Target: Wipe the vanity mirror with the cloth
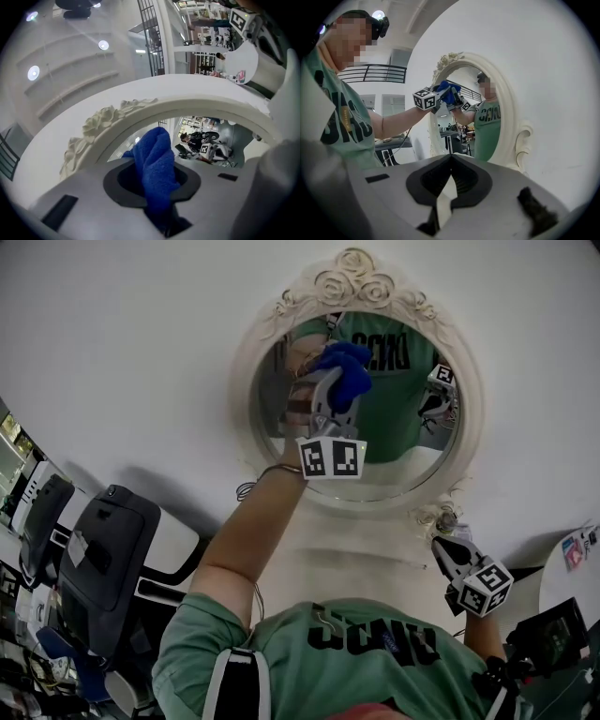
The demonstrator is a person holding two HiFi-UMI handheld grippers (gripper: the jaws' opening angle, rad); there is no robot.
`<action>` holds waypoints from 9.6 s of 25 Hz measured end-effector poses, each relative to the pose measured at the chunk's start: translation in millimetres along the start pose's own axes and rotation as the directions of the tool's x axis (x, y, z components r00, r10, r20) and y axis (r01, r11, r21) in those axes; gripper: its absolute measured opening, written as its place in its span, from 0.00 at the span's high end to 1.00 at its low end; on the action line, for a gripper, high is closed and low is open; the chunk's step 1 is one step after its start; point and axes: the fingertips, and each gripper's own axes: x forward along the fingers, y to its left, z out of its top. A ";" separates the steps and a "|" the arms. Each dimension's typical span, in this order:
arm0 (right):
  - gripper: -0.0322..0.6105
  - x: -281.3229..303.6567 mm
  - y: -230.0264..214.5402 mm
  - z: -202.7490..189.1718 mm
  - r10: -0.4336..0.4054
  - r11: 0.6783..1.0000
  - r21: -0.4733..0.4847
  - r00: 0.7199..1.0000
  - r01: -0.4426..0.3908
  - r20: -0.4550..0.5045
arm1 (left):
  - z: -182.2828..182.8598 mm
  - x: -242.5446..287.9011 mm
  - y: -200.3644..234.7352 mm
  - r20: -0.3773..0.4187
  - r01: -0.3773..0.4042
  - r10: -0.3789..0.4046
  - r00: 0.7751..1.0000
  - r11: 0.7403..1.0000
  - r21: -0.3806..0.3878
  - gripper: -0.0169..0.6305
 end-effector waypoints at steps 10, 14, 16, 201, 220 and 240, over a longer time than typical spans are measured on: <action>0.93 -23.7 -23.1 -10.6 -0.056 0.998 0.031 0.998 0.055 0.019 | 108.6 52.4 -98.7 0.096 0.167 -0.182 0.979 0.974 0.151 0.84; 0.93 -27.6 -25.7 -12.7 -0.063 0.997 0.040 0.998 0.061 0.027 | 126.6 60.6 -118.8 0.095 0.189 -0.209 0.973 0.964 0.186 0.84; 0.93 -27.8 -27.3 -12.9 -0.065 0.997 0.042 0.998 0.064 0.026 | 126.9 59.2 -118.8 0.101 0.192 -0.214 0.972 0.963 0.191 0.84; 0.93 5.9 -8.6 9.8 -0.061 0.992 -0.110 0.997 0.055 -0.047 | -196.1 -146.2 -57.0 -0.513 0.148 -0.141 0.847 0.989 -0.028 0.83; 0.93 5.6 -5.2 0.9 -0.080 0.991 -0.115 0.994 0.072 -0.069 | -131.8 -118.0 -152.3 -0.351 0.335 -0.313 0.882 0.942 0.001 0.83; 0.93 -23.5 -24.9 -14.2 -0.122 0.990 -0.078 0.991 0.118 -0.054 | 54.3 -43.8 -333.6 -0.124 0.603 -0.590 0.798 0.778 0.179 0.83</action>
